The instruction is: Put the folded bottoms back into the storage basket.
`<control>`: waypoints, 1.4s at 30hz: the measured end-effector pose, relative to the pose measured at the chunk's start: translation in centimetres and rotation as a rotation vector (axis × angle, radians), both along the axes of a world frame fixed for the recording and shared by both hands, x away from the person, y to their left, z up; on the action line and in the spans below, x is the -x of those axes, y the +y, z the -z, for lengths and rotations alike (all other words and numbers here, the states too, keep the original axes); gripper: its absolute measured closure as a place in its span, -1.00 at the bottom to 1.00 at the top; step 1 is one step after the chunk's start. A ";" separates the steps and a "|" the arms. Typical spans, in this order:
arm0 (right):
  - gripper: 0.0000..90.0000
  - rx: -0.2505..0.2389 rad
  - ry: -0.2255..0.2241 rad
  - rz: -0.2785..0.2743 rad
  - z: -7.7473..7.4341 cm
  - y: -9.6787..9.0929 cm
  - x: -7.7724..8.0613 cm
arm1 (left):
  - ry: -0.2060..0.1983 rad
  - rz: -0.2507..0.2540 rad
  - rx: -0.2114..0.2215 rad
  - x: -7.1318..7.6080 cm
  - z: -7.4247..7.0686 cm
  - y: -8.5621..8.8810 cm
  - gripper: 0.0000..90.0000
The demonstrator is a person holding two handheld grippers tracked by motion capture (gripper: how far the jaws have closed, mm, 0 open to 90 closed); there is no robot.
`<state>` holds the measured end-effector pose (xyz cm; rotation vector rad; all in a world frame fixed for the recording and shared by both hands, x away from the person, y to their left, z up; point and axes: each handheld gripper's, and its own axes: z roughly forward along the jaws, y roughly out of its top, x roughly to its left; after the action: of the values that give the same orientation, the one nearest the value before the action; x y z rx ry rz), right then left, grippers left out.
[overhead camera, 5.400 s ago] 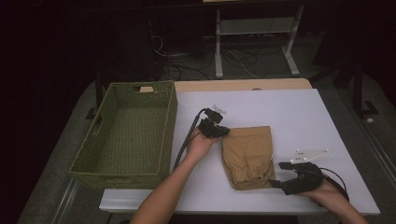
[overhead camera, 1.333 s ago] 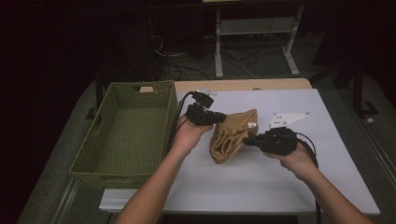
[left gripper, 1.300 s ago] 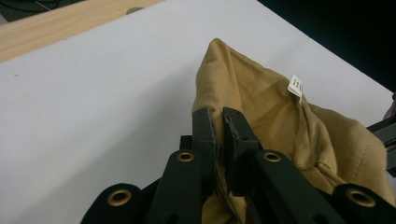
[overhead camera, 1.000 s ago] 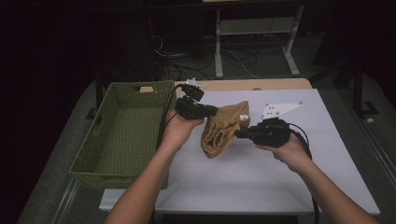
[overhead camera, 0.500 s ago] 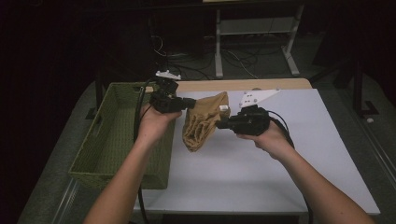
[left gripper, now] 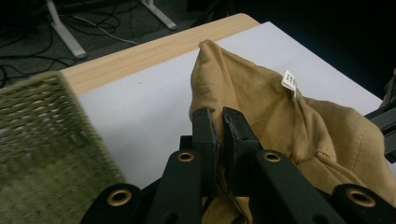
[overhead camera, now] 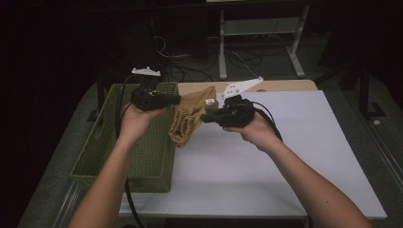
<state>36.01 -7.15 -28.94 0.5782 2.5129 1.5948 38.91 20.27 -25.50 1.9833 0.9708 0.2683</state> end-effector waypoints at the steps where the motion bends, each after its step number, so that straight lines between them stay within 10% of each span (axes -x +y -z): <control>1: 0.93 0.005 -0.002 -0.004 -0.1 0.5 -0.1 | -0.001 -0.006 -0.001 0.0 -0.1 0.3 0.87; 23: 0.93 0.026 -0.019 -0.088 -1.4 8.8 -1.1 | -0.011 -0.143 -0.010 0.1 0.0 8.9 0.87; 42: 0.92 0.098 0.020 -0.144 1.6 15.4 -1.4 | 0.033 -0.277 -0.078 -0.3 3.8 14.2 0.87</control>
<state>37.37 8.21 -30.53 0.4122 2.6849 1.5058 39.24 34.49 -29.29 1.9252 1.2755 0.4337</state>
